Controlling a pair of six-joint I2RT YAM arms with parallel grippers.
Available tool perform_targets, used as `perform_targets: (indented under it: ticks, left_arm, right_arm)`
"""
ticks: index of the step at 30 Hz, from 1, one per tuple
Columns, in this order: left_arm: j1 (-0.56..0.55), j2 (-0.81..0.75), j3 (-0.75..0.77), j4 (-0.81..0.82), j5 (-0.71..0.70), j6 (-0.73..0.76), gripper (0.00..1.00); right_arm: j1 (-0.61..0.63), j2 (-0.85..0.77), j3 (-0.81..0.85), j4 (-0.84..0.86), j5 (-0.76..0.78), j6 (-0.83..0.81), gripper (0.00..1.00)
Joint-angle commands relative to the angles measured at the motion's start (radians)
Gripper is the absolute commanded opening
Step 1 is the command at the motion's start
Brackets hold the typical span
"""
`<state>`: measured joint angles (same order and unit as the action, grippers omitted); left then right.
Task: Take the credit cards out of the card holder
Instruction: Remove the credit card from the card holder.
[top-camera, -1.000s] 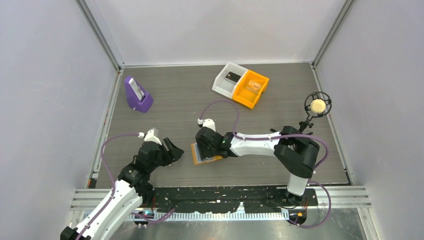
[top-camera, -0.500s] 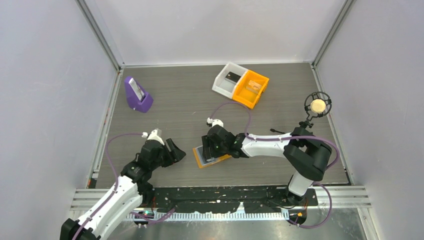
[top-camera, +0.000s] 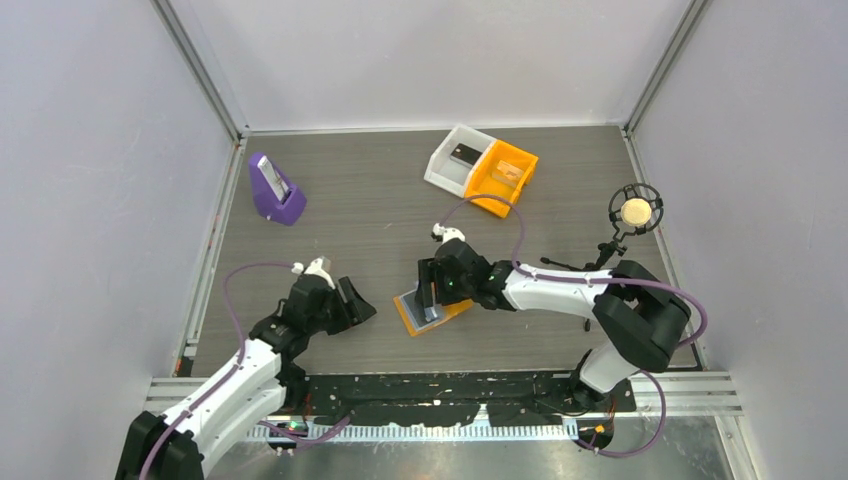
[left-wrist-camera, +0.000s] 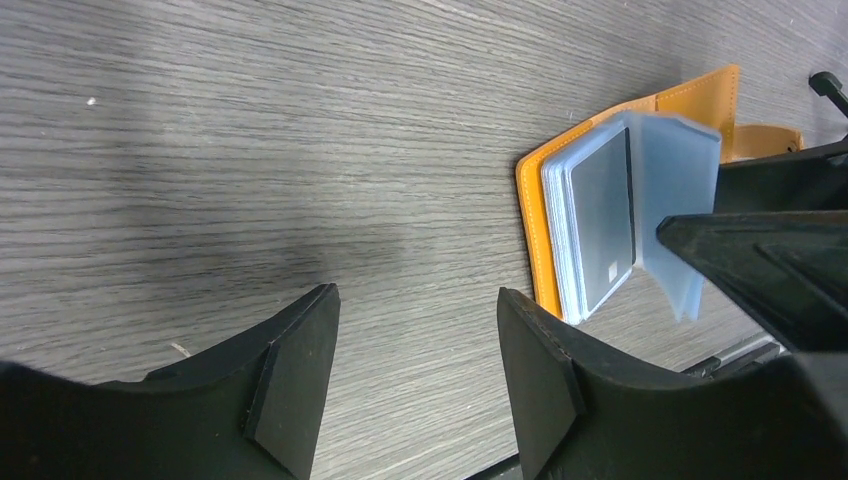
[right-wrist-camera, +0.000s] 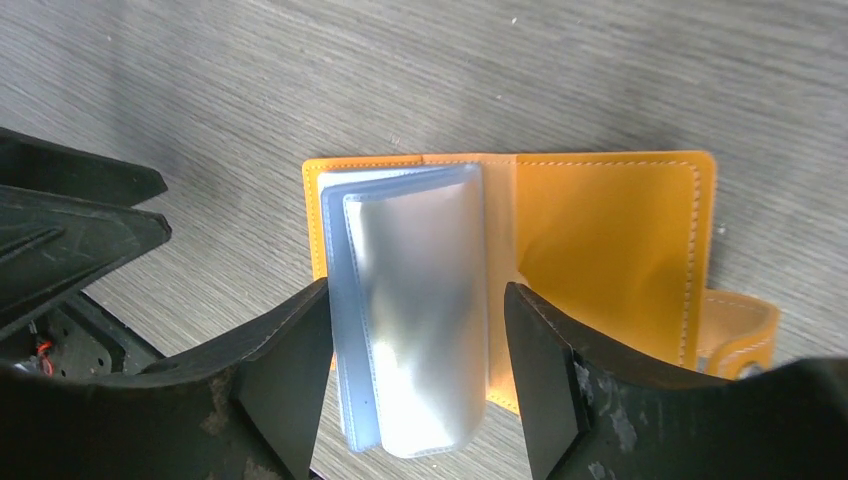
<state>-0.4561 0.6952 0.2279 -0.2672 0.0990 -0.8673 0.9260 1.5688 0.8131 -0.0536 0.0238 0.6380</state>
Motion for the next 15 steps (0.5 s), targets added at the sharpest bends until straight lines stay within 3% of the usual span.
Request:
perform_targets:
  ticks: [1, 15]
  left_arm:
    - [-0.001, 0.010, 0.048, 0.062, 0.024, 0.004, 0.61]
    - [-0.001, 0.004, 0.013, 0.101, 0.034, -0.010, 0.62]
  right_arm:
    - [-0.022, -0.066, -0.008, 0.003, -0.006, -0.034, 0.69]
    - [-0.073, -0.106, -0.005, -0.125, 0.112, -0.104, 0.63]
